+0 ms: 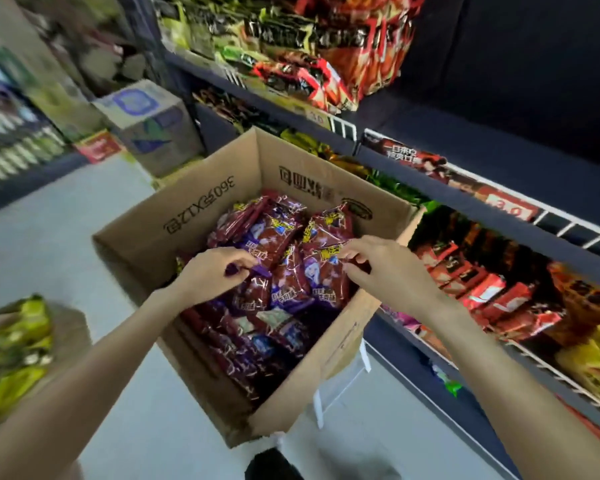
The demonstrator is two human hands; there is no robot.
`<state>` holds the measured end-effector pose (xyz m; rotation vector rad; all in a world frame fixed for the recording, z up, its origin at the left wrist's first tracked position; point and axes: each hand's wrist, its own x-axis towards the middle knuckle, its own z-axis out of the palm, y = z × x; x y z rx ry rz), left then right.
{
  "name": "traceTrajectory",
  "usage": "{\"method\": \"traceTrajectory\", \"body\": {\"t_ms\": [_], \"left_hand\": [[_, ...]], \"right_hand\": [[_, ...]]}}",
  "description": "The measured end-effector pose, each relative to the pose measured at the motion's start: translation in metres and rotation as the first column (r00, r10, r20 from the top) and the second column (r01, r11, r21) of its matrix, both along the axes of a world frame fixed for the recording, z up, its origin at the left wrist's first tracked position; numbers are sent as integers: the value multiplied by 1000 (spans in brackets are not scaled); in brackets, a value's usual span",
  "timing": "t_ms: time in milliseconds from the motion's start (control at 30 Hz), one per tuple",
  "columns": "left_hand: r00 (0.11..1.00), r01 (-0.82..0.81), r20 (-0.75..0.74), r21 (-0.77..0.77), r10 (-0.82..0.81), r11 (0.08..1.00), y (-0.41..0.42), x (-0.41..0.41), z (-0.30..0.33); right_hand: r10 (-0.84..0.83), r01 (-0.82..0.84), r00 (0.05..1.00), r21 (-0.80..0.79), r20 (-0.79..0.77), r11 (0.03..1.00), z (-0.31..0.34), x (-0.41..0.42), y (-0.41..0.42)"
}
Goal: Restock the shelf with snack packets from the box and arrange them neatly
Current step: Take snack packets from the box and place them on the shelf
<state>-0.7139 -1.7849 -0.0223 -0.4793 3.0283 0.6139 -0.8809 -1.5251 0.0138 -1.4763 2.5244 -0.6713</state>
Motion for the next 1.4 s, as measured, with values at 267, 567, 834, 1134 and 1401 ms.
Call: {"method": "traceTrajectory", "body": {"t_ms": [267, 567, 834, 1134, 1401], "left_hand": [[969, 238, 120, -191, -218, 952, -88, -37, -37], [903, 396, 232, -116, -363, 911, -117, -124, -97], [753, 596, 532, -302, -387, 744, -132, -170, -134], [766, 602, 406, -185, -498, 776, -148, -172, -129], [694, 644, 499, -110, -519, 757, -147, -168, -130]], "right_hand": [[-59, 60, 998, 435, -16, 899, -58, -26, -106], [-194, 154, 980, 486, 34, 861, -127, -35, -192], [-330, 222, 941, 607, 70, 763, -175, -23, -227], [-410, 349, 912, 543, -10, 764, -138, -28, -185], [-361, 306, 929, 717, -81, 626, -136, -60, -163]]}}
